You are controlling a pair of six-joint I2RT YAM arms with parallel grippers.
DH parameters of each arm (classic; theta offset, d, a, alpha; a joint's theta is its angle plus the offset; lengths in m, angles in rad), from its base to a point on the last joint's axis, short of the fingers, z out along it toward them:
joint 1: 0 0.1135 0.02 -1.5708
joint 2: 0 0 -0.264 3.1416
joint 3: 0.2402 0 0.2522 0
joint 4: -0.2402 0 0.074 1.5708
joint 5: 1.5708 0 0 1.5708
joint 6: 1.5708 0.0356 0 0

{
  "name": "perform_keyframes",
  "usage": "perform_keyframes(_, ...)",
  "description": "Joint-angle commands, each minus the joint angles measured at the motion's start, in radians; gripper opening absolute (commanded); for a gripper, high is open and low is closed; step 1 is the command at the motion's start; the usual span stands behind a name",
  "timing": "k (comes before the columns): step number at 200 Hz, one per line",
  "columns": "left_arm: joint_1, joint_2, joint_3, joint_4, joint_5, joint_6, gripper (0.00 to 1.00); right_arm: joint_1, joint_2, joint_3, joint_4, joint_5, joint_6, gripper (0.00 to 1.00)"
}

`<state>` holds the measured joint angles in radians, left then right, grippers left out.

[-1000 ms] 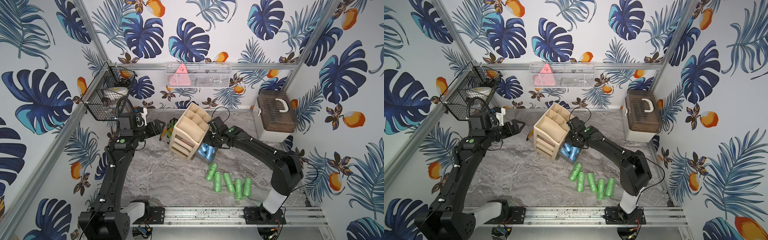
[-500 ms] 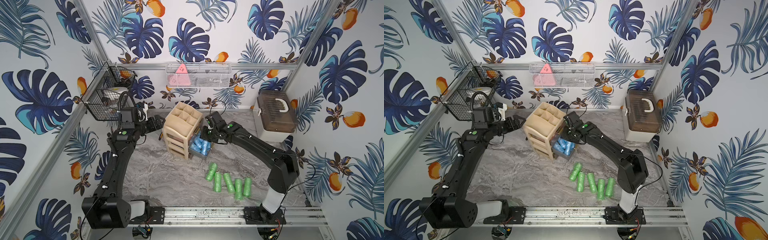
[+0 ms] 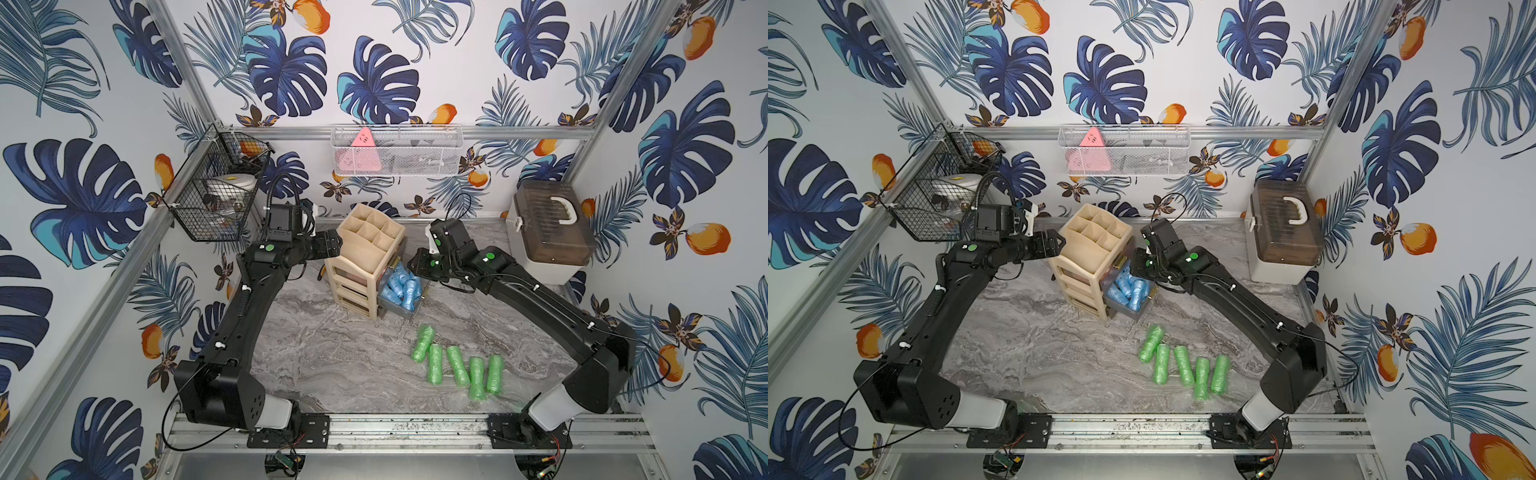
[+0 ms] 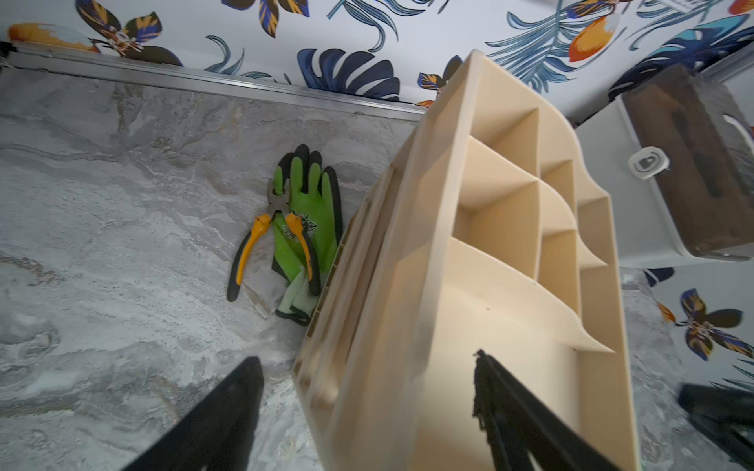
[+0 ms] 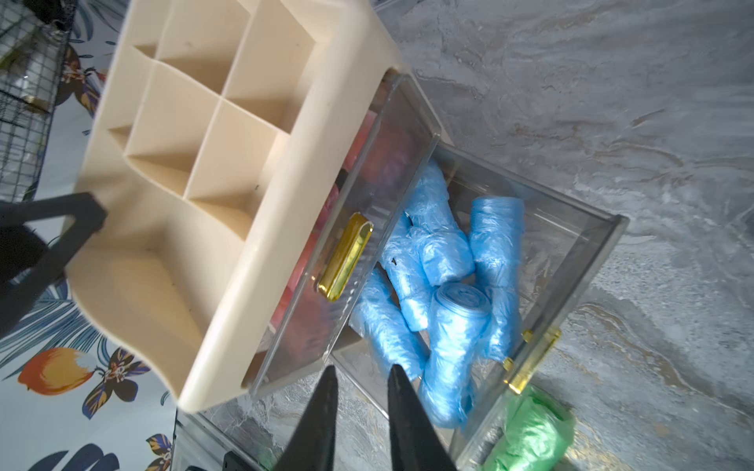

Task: Sort the rolls of trash bags by color and place them into the drawer
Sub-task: Place the roll of trash bags in the drawer, then close the drawer in the storage box.

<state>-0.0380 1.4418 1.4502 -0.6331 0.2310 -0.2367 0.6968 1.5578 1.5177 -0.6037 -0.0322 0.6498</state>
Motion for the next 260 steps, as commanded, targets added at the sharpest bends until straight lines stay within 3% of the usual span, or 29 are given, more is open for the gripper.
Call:
perform_keyframes(1,-0.002,0.021,0.014,-0.009,-0.019,0.033,0.79,-0.013,-0.079,-0.075,0.035,0.029,-0.112,0.28)
perform_keyframes(46,-0.002,0.04,0.008,-0.002,0.001,0.033,0.72,-0.166,-0.183,-0.325,0.117,-0.125,-0.16,0.27)
perform_keyframes(86,-0.002,0.048,-0.003,0.002,0.014,0.032,0.67,-0.23,-0.117,-0.463,0.217,-0.269,-0.149,0.2)
perform_keyframes(189,-0.002,0.058,-0.013,0.002,0.026,0.041,0.65,-0.227,0.062,-0.42,0.329,-0.363,-0.091,0.17)
perform_keyframes(260,-0.003,0.065,-0.019,0.0,0.04,0.05,0.65,-0.184,0.163,-0.307,0.347,-0.38,-0.065,0.17)
